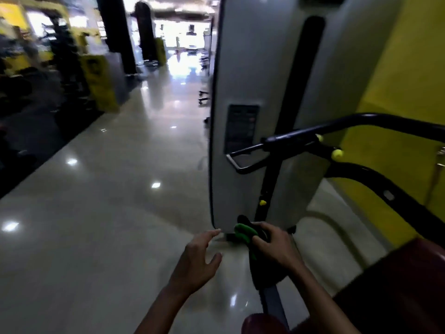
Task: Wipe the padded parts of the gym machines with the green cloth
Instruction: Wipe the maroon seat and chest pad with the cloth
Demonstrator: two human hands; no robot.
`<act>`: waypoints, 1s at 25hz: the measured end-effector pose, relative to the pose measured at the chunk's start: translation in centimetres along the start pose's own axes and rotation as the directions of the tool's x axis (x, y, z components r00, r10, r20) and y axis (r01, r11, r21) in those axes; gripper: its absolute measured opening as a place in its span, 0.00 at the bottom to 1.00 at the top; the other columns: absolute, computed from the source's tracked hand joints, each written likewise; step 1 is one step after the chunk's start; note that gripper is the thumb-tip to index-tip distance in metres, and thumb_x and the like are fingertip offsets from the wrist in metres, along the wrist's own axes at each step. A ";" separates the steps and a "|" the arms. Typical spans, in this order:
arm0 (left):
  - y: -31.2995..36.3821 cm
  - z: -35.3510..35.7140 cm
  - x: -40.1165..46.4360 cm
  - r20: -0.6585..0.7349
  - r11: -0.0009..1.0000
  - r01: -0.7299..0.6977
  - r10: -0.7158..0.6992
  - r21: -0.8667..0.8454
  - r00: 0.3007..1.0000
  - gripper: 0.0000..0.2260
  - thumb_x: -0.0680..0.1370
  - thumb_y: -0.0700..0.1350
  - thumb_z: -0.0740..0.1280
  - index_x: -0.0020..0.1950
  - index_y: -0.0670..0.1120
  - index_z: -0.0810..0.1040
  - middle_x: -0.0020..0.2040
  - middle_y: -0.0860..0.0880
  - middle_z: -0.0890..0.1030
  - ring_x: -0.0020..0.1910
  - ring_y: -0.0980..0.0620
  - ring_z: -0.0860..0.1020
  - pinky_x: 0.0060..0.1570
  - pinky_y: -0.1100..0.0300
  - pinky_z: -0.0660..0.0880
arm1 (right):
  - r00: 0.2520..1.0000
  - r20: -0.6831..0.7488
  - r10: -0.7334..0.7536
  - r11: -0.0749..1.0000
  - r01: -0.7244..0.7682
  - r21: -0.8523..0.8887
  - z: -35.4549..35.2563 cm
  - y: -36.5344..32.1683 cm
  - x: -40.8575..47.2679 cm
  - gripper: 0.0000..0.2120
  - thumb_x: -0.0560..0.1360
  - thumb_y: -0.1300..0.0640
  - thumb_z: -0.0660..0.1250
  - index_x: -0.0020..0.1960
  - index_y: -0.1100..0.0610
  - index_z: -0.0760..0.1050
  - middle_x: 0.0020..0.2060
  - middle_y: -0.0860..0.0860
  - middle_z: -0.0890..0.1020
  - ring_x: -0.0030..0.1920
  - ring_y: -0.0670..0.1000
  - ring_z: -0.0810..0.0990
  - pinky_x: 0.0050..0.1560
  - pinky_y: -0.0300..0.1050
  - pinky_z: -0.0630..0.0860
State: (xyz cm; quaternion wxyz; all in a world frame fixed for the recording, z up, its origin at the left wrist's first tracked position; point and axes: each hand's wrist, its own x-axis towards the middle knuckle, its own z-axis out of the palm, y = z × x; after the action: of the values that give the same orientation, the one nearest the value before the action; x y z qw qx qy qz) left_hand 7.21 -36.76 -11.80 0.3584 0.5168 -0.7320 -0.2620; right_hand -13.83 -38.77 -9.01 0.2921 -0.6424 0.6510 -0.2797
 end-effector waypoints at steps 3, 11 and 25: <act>2.9 2.3 3.4 0.109 0.987 -0.151 0.157 -0.063 0.982 0.21 0.73 0.46 0.69 0.65 0.46 0.75 0.58 0.55 0.76 0.56 0.63 0.74 0.55 0.77 0.68 | 0.979 -0.168 0.118 0.993 -0.121 -0.006 -4.7 1.7 -2.1 0.16 0.74 0.56 0.66 0.62 0.53 0.77 0.53 0.50 0.81 0.52 0.48 0.78 0.47 0.38 0.70; 12.2 11.6 8.1 0.295 0.875 -0.417 0.478 -0.247 0.827 0.20 0.76 0.43 0.70 0.67 0.44 0.73 0.60 0.52 0.75 0.59 0.57 0.73 0.51 0.79 0.65 | 0.797 -0.532 0.286 0.945 -0.325 0.020 -15.4 6.0 -9.0 0.17 0.74 0.53 0.65 0.63 0.49 0.76 0.56 0.48 0.81 0.56 0.50 0.78 0.54 0.46 0.75; 21.2 23.4 16.2 0.445 0.652 -0.540 0.758 -0.532 0.476 0.17 0.77 0.44 0.68 0.65 0.46 0.74 0.59 0.51 0.77 0.59 0.55 0.74 0.57 0.60 0.73 | 0.403 -0.780 0.480 0.800 -0.566 0.200 -20.8 10.1 -12.3 0.18 0.74 0.56 0.66 0.64 0.51 0.76 0.60 0.50 0.79 0.59 0.50 0.76 0.56 0.41 0.71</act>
State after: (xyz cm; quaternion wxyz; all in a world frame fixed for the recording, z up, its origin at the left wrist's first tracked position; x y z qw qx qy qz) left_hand -26.86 -44.74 -5.88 0.2396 0.0082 -0.8952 -0.3758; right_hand -35.91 -26.47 -2.20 0.0090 -0.2222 0.8895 -0.3992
